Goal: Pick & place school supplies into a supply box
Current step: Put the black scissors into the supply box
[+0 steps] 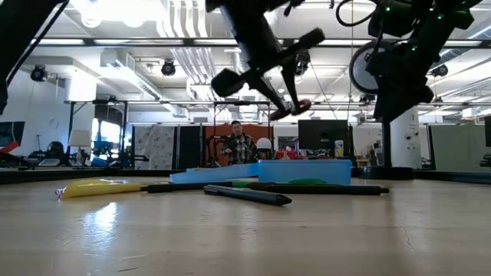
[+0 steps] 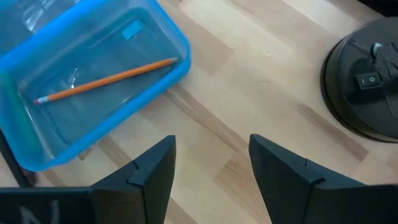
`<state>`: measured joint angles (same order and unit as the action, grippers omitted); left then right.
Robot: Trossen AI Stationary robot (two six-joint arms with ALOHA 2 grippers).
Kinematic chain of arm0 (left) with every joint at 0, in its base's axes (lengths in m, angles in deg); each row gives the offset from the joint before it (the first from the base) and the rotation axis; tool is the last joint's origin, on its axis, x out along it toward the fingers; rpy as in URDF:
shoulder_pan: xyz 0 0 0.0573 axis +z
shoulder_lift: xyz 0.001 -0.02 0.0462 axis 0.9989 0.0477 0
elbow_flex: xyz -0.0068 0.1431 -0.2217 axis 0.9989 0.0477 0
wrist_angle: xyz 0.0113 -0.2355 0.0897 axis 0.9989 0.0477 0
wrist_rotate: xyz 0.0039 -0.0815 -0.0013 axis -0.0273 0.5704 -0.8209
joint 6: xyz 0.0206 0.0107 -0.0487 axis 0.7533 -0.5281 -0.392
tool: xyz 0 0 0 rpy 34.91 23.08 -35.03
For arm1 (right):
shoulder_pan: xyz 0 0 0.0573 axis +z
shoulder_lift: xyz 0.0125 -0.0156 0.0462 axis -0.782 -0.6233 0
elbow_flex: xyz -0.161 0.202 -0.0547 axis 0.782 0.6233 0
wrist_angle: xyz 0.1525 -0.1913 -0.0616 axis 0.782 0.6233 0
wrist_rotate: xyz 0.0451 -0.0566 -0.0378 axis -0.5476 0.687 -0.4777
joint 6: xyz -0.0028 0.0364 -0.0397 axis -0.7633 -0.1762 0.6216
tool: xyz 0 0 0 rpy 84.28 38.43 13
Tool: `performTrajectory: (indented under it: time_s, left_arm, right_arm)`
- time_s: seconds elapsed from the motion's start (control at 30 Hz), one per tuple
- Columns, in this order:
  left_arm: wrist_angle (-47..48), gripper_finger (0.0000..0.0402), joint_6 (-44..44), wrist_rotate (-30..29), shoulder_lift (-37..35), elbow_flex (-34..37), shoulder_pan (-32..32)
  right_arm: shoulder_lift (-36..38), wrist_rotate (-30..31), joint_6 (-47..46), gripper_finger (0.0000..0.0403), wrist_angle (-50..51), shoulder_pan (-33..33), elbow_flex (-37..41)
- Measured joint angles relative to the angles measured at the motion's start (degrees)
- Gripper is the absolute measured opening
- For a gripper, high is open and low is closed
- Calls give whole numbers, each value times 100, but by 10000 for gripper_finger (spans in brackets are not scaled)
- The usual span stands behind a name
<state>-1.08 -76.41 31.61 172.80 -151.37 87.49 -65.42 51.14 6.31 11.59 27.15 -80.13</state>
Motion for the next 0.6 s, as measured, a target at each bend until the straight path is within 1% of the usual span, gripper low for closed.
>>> performTrajectory:
  time_s: [0.1, 0.2, 0.3, 0.43, 0.6]
  left_arm:
    - [-180, 58, 5, 162, 11, 187, 44]
    - [-705, 58, -12, 338, 11, 415, 33]
    - [-939, 58, -69, 409, 28, 603, 0]
    - [-1136, 58, -74, 524, 149, 784, 4]
    - [-1728, 58, -235, 752, 427, 831, 31]
  right_arm:
    - [-14, -2, -2, 194, -4, 0, 0]
    - [-36, -13, 2, 194, -5, 0, 0]
    - [-76, -13, 9, 194, -11, 0, 0]
    - [-144, -13, 22, 194, -38, 0, 2]
    - [-206, -15, 15, 194, -43, -4, 11]
